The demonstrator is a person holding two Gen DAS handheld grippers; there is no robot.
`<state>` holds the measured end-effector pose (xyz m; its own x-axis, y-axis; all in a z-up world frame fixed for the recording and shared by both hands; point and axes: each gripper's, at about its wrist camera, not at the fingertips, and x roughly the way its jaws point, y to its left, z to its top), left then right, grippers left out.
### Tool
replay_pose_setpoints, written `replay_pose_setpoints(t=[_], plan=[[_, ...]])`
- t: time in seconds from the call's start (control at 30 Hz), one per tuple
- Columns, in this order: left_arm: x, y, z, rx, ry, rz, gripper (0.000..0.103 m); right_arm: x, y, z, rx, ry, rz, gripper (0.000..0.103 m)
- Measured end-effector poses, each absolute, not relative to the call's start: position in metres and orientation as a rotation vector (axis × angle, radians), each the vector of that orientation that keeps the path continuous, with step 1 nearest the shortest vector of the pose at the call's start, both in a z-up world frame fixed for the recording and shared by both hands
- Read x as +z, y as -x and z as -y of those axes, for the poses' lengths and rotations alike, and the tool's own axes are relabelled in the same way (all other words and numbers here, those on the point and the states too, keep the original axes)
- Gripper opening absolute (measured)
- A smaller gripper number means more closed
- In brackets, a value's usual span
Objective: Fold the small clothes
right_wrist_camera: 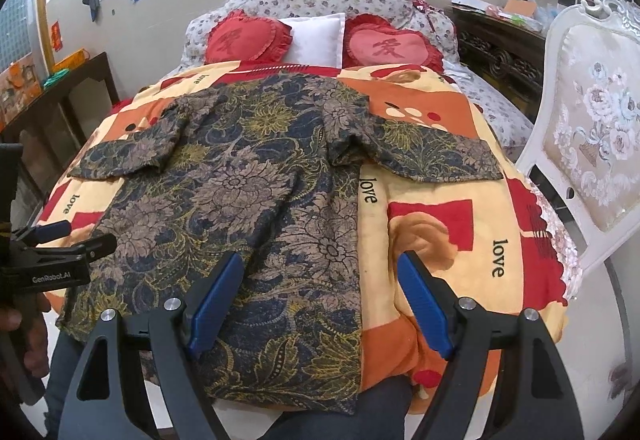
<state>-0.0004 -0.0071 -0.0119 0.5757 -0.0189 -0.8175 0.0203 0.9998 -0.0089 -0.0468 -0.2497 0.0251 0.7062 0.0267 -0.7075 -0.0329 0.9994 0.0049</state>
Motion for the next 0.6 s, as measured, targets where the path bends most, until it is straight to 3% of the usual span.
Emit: replay_pose_setpoints(t=[0.6], plan=[[-0.0166,-0.0017,0.0062,-0.016,0.013,-0.959,0.103,0.0232,0.0458,0.2495,0.028,0.021,-0.800,0.082]])
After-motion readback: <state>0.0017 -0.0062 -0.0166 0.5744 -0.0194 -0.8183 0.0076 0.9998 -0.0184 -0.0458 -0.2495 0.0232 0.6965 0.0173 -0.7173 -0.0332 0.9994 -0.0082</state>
